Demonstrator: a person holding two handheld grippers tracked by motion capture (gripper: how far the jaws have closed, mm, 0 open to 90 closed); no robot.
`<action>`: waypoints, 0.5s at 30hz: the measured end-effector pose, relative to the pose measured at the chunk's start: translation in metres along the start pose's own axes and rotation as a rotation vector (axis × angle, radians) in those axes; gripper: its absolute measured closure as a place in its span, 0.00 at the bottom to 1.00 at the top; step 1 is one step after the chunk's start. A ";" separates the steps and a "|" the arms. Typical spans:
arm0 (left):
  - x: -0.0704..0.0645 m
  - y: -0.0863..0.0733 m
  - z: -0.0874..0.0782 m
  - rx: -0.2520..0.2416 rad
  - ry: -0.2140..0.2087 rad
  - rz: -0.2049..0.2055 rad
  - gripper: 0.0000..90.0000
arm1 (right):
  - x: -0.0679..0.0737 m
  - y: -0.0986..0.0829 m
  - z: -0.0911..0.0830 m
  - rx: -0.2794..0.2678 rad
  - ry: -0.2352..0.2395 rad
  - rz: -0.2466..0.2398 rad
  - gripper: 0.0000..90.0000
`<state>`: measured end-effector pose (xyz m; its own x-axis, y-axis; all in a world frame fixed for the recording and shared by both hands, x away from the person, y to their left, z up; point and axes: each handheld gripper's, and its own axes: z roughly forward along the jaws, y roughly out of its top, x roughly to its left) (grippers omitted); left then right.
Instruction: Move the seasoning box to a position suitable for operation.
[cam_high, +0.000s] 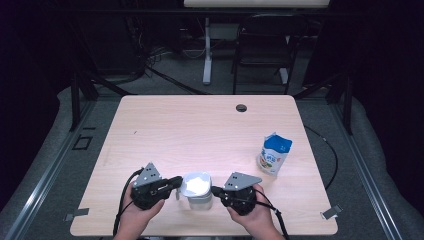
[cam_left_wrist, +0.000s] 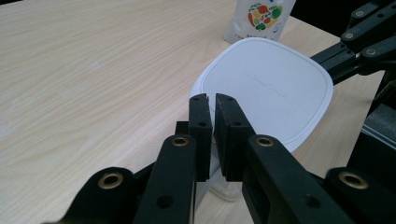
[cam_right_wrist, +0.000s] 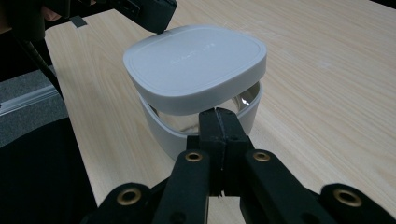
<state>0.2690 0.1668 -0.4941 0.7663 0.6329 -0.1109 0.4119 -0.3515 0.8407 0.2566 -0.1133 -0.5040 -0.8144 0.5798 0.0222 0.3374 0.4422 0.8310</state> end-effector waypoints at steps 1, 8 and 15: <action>0.000 0.000 0.000 0.000 0.000 0.001 0.95 | 0.000 0.000 0.000 -0.001 0.000 -0.001 1.00; 0.000 -0.001 -0.001 0.001 0.001 -0.007 0.94 | 0.001 0.002 0.000 0.001 -0.002 -0.001 1.00; 0.000 -0.001 0.000 -0.004 0.002 -0.007 0.94 | 0.001 0.002 0.000 0.000 -0.004 -0.002 1.00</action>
<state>0.2683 0.1673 -0.4949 0.7625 0.6367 -0.1152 0.4151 -0.3448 0.8419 0.2562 -0.1117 -0.5022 -0.8134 0.5814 0.0186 0.3358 0.4431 0.8312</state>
